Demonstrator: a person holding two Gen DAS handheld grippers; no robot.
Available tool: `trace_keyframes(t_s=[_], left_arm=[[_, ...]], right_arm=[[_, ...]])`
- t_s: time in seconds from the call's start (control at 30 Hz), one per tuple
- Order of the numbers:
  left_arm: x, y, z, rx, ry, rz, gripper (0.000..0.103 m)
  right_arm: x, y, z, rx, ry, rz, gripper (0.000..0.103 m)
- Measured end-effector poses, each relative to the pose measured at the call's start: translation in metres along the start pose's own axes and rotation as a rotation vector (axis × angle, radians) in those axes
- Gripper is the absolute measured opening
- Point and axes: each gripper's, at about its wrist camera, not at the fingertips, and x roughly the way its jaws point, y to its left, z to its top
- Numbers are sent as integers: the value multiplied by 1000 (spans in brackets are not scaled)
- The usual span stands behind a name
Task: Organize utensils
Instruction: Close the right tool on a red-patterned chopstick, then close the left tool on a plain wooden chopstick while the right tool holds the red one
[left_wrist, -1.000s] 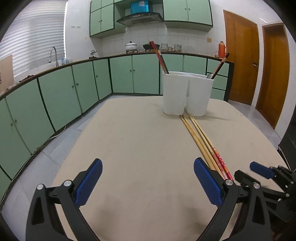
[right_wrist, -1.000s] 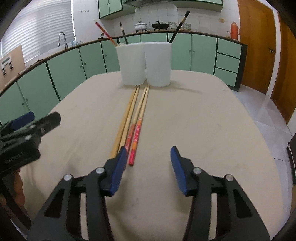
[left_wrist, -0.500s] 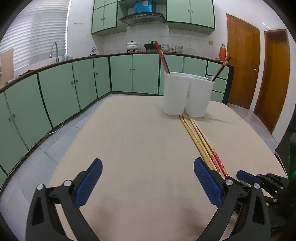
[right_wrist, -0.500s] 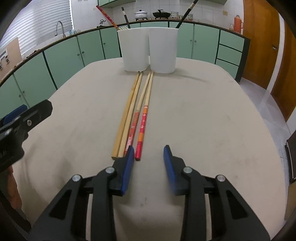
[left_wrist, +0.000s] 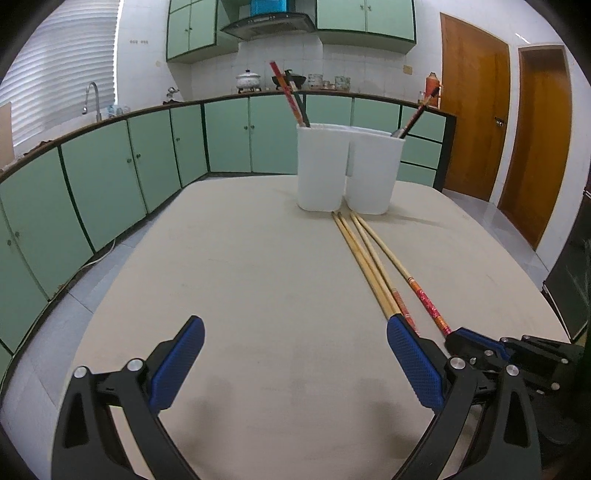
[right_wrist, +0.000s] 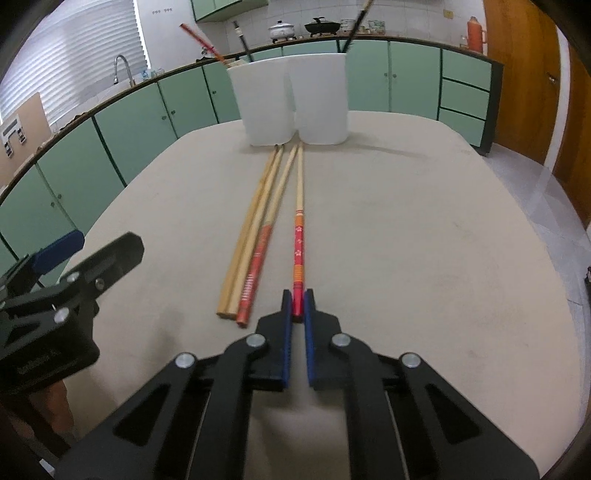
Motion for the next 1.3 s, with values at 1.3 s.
trace_keyframes(t_s=[1.3], left_arm=[[36,-37,-9,-1,200,-45,84]], right_arm=[[-18,-25,-1,25,-52,-10,5]])
